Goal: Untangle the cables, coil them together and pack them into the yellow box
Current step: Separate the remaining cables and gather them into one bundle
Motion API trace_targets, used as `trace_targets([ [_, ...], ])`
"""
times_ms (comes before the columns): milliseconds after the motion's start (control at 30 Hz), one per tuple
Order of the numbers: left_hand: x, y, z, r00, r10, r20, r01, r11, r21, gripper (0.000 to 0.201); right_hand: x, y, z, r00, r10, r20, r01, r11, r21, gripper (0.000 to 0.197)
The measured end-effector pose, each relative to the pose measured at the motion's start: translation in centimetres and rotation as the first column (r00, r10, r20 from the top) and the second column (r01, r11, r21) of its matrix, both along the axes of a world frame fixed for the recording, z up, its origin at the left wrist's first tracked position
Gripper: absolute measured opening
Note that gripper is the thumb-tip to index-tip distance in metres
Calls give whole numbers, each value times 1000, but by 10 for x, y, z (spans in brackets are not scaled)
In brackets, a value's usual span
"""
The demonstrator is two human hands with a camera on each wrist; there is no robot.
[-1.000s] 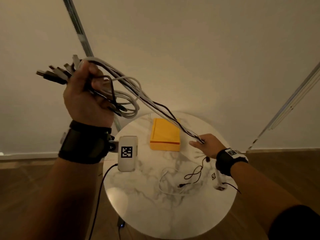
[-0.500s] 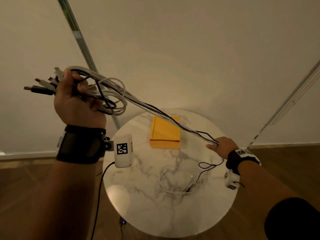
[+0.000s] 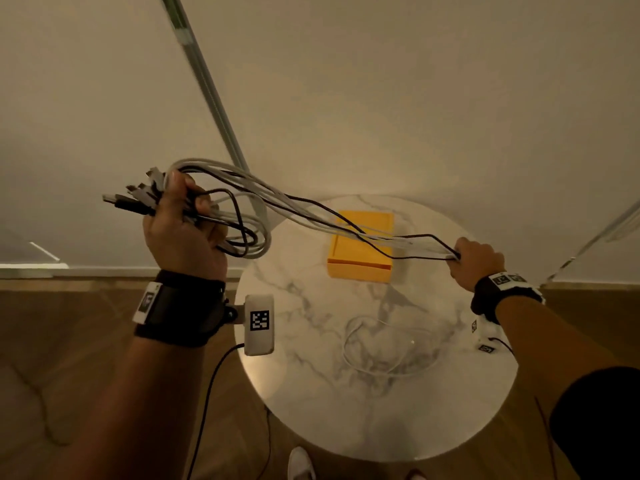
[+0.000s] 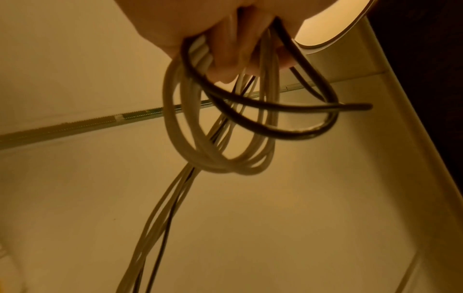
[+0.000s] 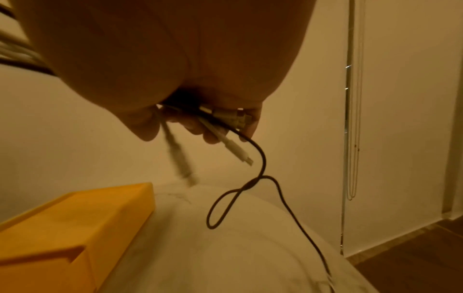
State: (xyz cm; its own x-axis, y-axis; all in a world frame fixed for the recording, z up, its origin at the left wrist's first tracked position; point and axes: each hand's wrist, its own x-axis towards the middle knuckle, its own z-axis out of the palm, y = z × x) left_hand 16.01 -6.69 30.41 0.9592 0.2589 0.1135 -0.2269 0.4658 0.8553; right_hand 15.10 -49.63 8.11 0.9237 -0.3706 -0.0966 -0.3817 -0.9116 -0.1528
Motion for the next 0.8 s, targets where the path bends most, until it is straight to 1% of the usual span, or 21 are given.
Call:
trace_targets([
  [100,-2,5,-7,999,18,27,-21,996,87,32,7,12,-22,996,58,-72,-57,998,23,21],
  [267,-3,15,-11,995,11,98,-31,978,206,27,9,49,-49,979,147,-144,-142,989,49,37],
  [333,-3,18,-11,992,17,128,-51,961,273,25,8,63,-52,973,173,-154,-166,984,58,52],
  [400,-6,14,-12,988,23,155,-77,933,351,27,4,73,-56,967,196,-165,-183,979,90,76],
  [433,-8,11,-13,989,33,147,-87,920,382,29,0,78,-59,963,212,-165,-199,976,90,88],
  [467,-9,6,-16,991,43,125,-91,910,404,31,-5,83,-62,960,233,-157,-223,972,75,95],
  [500,-10,1,-19,994,46,97,-83,903,421,31,-12,87,-64,956,261,-135,-256,965,54,95],
  [533,-11,-3,-23,997,39,72,-67,898,435,32,-20,91,-67,949,294,-111,-292,956,32,88],
  [600,-13,-11,-33,999,2,48,-24,883,469,34,-37,98,-76,926,360,-115,-358,933,32,55],
  [633,-13,-14,-37,999,-17,48,-9,871,492,35,-44,101,-82,910,378,-170,-370,926,76,41],
  [667,-14,-16,-41,998,-36,56,2,857,514,37,-51,103,-88,890,372,-265,-351,928,125,38],
  [733,-15,-21,-45,996,-61,71,11,827,562,36,-66,105,-104,848,299,-437,-257,954,153,54],
  [800,-16,-24,-45,995,-66,72,12,810,587,32,-78,104,-118,860,193,-473,-132,978,159,64],
])
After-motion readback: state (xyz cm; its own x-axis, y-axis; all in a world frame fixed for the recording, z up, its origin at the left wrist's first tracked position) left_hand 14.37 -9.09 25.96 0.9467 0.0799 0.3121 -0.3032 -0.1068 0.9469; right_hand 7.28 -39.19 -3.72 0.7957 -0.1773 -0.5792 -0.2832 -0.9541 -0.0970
